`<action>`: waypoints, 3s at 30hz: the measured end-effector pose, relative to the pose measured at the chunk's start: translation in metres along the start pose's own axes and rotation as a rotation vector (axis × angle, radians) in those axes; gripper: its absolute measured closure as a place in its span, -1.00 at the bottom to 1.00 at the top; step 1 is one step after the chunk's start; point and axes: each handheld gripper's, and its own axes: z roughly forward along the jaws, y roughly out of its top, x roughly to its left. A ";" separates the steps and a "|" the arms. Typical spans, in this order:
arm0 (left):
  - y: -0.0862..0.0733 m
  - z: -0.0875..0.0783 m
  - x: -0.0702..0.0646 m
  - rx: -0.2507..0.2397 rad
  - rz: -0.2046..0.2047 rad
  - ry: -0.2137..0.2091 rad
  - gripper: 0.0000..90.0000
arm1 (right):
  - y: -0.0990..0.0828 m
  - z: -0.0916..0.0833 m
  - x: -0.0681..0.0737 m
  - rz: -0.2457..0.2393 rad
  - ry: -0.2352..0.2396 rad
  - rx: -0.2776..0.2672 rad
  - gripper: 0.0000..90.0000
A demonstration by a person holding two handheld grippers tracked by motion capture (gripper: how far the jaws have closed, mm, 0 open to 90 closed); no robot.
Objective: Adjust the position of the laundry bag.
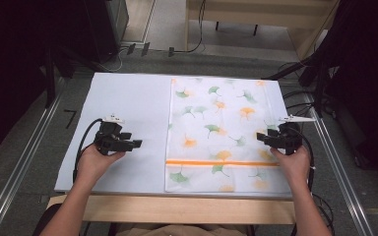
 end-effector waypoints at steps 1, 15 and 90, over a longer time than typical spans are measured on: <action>0.000 0.001 0.000 -0.002 -0.009 -0.012 -0.05 | 0.000 0.000 0.000 -0.001 -0.002 -0.003 0.00; -0.001 0.007 0.003 0.017 -0.007 -0.037 -0.08 | -0.001 0.003 0.000 -0.014 -0.019 0.016 -0.01; 0.029 0.093 -0.057 0.099 -0.046 -0.166 1.00 | -0.019 0.011 -0.033 0.039 -0.115 0.092 0.10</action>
